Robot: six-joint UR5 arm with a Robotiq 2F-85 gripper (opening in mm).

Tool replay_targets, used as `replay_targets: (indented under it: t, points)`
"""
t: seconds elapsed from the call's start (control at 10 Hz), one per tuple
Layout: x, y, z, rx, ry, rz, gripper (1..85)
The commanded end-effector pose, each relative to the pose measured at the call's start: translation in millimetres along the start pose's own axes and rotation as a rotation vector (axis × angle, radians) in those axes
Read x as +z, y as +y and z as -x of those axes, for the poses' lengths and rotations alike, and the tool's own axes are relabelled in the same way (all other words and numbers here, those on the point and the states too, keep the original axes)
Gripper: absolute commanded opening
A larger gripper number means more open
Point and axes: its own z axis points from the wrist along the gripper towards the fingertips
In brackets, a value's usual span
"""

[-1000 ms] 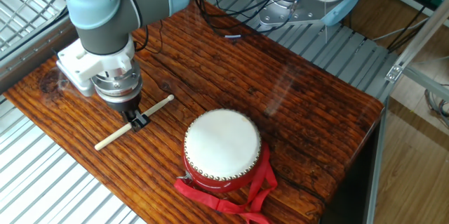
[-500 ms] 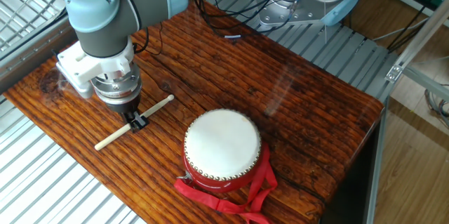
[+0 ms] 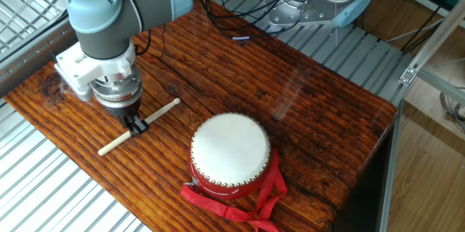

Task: Play the drum

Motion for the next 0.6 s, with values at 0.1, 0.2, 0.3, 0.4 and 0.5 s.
replay_targets:
  t: [0.1,0.2,0.3,0.4,0.5]
  points:
    - [8.8,-0.1,10.8,0.017,-0.024,0.012,33.0]
    - [8.2,2.2,10.9,0.020,-0.022,0.018,33.0]
    - [6.6,4.1,10.6,0.023,-0.018,0.022,33.0]
    - [6.1,4.0,10.6,0.023,-0.017,0.021,33.0]
    - [5.8,3.2,10.7,0.021,-0.015,0.021,33.0]
